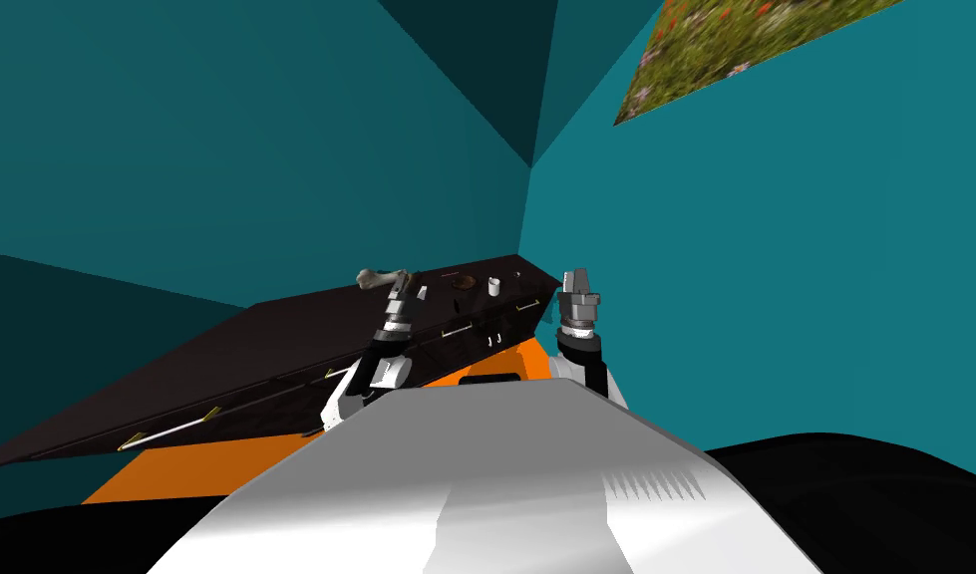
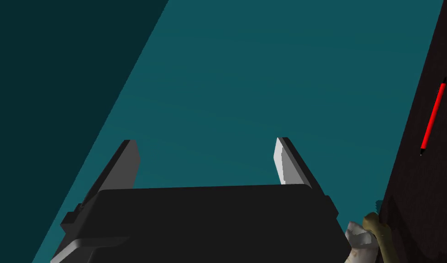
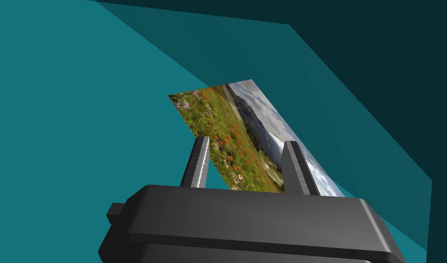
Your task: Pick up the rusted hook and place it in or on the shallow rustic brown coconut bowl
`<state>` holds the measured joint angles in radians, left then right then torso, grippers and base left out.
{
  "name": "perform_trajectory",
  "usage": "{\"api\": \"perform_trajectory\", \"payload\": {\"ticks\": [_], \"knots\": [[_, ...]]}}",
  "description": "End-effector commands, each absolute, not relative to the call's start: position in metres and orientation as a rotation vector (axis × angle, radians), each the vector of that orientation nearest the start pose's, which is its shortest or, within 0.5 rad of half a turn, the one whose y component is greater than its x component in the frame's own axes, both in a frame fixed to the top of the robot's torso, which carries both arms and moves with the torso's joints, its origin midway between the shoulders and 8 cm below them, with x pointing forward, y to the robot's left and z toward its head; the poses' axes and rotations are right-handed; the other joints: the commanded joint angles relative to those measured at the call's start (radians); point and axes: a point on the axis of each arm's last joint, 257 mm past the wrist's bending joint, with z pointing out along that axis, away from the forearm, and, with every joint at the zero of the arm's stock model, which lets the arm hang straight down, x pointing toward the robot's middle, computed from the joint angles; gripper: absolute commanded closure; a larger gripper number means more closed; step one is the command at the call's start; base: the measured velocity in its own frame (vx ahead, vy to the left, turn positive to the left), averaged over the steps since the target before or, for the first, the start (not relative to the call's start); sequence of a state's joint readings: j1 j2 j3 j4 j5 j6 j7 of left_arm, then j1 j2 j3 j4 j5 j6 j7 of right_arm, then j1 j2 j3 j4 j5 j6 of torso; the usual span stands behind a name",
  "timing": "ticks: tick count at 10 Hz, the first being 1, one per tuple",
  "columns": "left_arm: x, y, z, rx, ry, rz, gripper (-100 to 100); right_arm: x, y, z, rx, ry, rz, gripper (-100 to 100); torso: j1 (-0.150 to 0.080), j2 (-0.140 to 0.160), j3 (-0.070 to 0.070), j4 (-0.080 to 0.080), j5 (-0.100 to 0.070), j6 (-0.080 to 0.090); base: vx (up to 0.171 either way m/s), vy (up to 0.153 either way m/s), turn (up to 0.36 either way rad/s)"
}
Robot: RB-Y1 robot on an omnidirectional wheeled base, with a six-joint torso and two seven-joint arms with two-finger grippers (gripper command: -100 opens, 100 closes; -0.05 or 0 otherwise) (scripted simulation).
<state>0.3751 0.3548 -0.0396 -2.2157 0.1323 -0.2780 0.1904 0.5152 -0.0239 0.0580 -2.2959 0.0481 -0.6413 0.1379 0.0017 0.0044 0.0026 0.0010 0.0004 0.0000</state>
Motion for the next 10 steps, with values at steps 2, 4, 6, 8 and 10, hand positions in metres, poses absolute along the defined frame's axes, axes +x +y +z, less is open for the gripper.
{"api": "perform_trajectory", "payload": {"ticks": [2,4,6,8,10], "knots": [[0.415,0.24,-0.029,-0.743,1.023,-1.543,-100,0.317,-0.248,0.05,0.455,0.585,1.23,0,0.0,-0.001,0.0,0.0,0.0,0.0,-0.058,0.015,-0.111],[0.423,0.236,-0.04,-0.752,1.082,-1.544,-100,0.317,-0.248,0.05,0.455,0.585,1.23,0,0.0,-0.001,-0.001,0.0,0.0,0.0,-0.06,0.012,-0.096],[0.431,0.234,-0.052,-0.763,1.14,-1.54,-100,0.317,-0.248,0.05,0.455,0.585,1.23,0,0.0,-0.001,-0.001,0.0,0.0,0.0,-0.063,0.012,-0.104],[0.439,0.233,-0.064,-0.774,1.2,-1.53,-100,0.317,-0.248,0.05,0.455,0.585,1.23,0,0.0,-0.001,0.0,0.0,0.0,0.0,-0.06,0.012,-0.101],[0.447,0.233,-0.076,-0.787,1.26,-1.516,-100,0.317,-0.248,0.05,0.455,0.585,1.23,0,0.0,-0.001,-0.001,0.0,0.0,-0.001,-0.062,0.018,-0.109]]}}
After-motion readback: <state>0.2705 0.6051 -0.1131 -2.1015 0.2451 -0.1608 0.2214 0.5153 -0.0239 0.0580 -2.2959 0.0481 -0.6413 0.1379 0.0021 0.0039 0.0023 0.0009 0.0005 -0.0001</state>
